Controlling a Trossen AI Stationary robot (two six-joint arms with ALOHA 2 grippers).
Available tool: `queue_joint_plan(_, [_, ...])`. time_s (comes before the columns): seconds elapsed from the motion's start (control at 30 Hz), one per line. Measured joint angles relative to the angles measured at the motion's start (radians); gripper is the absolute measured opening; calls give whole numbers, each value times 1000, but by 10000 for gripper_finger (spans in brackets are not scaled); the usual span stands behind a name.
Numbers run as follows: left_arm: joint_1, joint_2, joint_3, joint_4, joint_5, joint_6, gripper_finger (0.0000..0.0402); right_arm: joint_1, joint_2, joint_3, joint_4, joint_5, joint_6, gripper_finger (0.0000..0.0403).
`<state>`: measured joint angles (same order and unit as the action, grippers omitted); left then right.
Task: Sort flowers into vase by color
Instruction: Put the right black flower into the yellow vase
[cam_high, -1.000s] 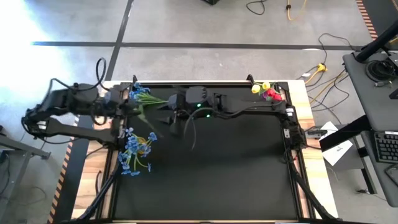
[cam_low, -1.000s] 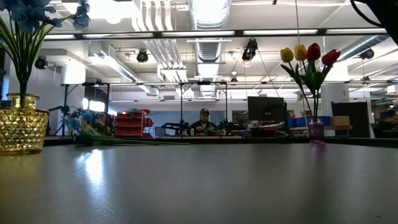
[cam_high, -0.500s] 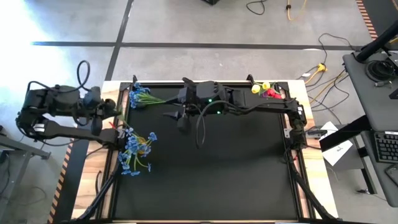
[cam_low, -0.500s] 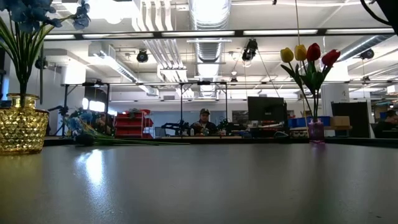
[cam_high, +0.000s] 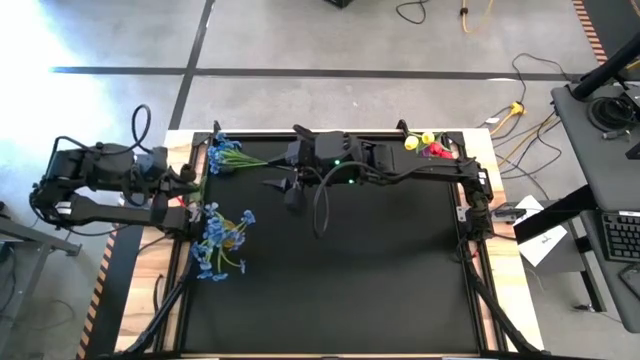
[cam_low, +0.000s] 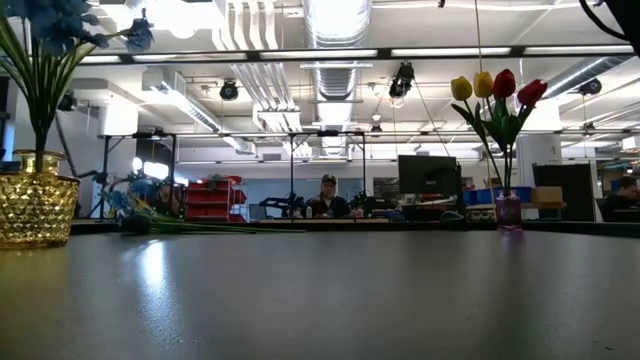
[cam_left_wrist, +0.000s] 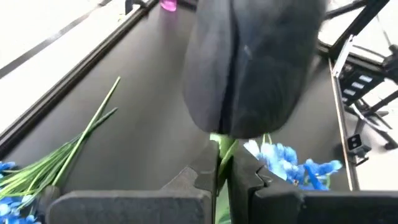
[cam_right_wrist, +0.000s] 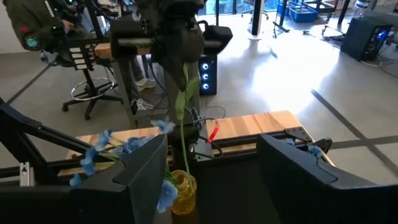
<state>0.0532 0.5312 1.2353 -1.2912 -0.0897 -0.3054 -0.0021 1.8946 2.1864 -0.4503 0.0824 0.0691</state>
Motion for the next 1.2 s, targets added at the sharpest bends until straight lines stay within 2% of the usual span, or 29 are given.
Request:
queue_joint_plan(0.23, [0, 6, 58, -8, -1, -3, 0, 0, 0, 0, -14, 8, -1, 236])
queue_joint_plan(0.53, [0, 11, 54, -19, -4, -1, 0, 0, 0, 0, -24, 25, -2, 238])
queue_joint_plan(0.73, [1, 20, 95, 12, -52, 28, 0, 0, 0, 0, -25, 25, 2, 238])
queue_joint_plan(0.9, [1, 33, 122, -38, -50, 25, 0, 0, 1, 0, -26, 25, 2, 236])
queue_joint_plan(1.2, [1, 28, 45, -28, -47, 5, 0, 0, 1, 0, -44, 25, 12, 237])
